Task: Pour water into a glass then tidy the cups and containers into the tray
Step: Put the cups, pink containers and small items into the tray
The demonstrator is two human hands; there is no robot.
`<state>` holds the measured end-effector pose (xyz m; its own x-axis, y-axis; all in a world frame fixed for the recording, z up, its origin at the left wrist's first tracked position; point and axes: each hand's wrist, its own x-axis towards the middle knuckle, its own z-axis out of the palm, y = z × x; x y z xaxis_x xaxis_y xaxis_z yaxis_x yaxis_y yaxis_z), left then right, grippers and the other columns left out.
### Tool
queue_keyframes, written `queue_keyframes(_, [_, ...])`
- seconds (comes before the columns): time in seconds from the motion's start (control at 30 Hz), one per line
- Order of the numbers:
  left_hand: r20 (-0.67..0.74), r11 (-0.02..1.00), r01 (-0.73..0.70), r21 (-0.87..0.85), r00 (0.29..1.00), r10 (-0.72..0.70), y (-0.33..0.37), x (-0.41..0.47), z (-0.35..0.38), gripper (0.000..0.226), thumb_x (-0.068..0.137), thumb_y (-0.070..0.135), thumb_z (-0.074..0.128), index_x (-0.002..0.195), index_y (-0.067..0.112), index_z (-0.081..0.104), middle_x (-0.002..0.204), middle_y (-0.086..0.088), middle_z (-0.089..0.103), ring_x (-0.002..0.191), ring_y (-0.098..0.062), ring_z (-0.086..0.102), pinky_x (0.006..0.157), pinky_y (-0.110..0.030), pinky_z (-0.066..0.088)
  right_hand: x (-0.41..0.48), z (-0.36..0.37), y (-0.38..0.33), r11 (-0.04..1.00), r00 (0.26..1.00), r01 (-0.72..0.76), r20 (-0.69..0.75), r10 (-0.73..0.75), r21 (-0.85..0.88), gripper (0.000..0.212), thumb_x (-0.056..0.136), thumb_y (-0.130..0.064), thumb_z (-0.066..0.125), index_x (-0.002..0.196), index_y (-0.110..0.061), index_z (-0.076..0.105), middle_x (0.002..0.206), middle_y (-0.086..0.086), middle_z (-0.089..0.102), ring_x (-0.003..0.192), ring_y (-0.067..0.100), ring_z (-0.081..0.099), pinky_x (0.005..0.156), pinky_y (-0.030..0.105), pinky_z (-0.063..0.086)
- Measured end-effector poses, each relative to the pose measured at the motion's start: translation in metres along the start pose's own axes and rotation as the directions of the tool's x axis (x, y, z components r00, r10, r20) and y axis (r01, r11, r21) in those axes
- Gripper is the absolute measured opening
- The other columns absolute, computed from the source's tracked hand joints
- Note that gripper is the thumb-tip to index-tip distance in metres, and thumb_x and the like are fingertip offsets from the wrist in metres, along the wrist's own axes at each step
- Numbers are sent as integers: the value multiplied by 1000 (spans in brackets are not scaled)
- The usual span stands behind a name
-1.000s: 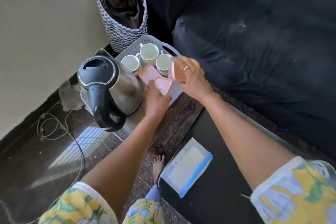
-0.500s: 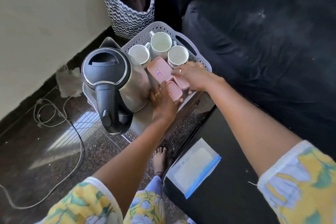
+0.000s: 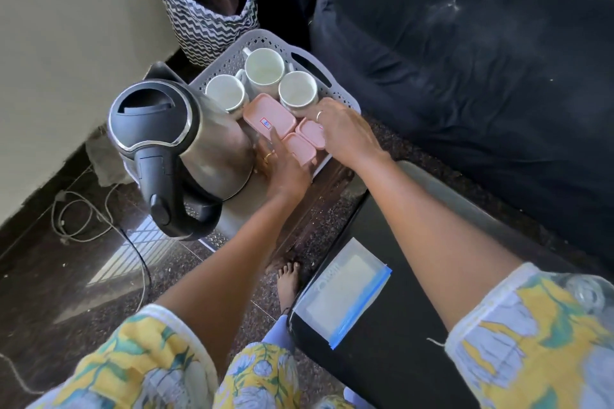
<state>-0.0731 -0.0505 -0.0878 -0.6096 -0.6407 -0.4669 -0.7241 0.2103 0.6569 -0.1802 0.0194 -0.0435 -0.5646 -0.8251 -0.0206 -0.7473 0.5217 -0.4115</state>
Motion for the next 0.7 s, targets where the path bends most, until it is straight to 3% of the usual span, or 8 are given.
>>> queue_keyframes(0.1, [-34,1000,21,-3,999,-21,4,-5,0,95,89,32,58,146,10,-15,153,-12,-24,143,-28,-12,114,-36,-5,-28,5,-2,992,959,-104,-258,118,66,36,85,6,47,115,-2,64,117,15,65,111,29,57,92,42,49])
queue_keyframes(0.17, [-174,998,26,65,985,-14,11,-16,2,85,91,32,53,147,6,-6,156,-16,-11,143,-34,-1,116,-45,2,-54,13,-3,990,915,-137,-377,143,43,29,84,5,51,109,5,65,110,19,68,103,34,62,86,42,53])
queue_keyframes(0.23, [-328,983,-80,167,936,132,19,-32,9,73,91,27,51,146,3,9,154,-20,7,140,-38,11,115,-46,8,-81,20,-1,986,895,-159,-414,166,50,27,84,3,52,107,5,66,110,20,68,102,35,63,85,43,54])
queue_keyframes(0.3, [-359,942,-258,217,876,323,28,-55,26,65,90,21,50,144,2,19,150,-22,17,137,-38,18,114,-42,9,-110,24,5,973,885,-211,-407,229,88,28,82,6,56,109,6,66,112,22,67,102,36,63,86,44,53])
queue_keyframes(0.43, [-261,864,-445,236,827,498,34,-107,81,59,90,15,51,140,-6,27,144,-28,28,134,-42,26,114,-44,14,-180,25,20,918,812,-372,-432,393,135,31,74,9,65,105,5,67,108,21,68,96,36,65,81,41,55])
queue_keyframes(0.6, [-21,829,-519,209,845,534,24,-170,157,56,89,9,54,139,-4,30,141,-27,32,133,-41,29,112,-44,21,-275,22,48,786,670,-605,-451,590,129,36,69,11,67,103,1,68,109,18,67,93,35,65,78,40,52])
queue_keyframes(0.7, [135,791,-576,205,817,560,19,-207,199,58,88,8,55,139,-3,30,143,-24,33,134,-37,29,112,-39,20,-331,20,64,683,558,-711,-458,692,167,38,67,13,65,102,-1,69,106,17,67,89,36,64,75,41,53])
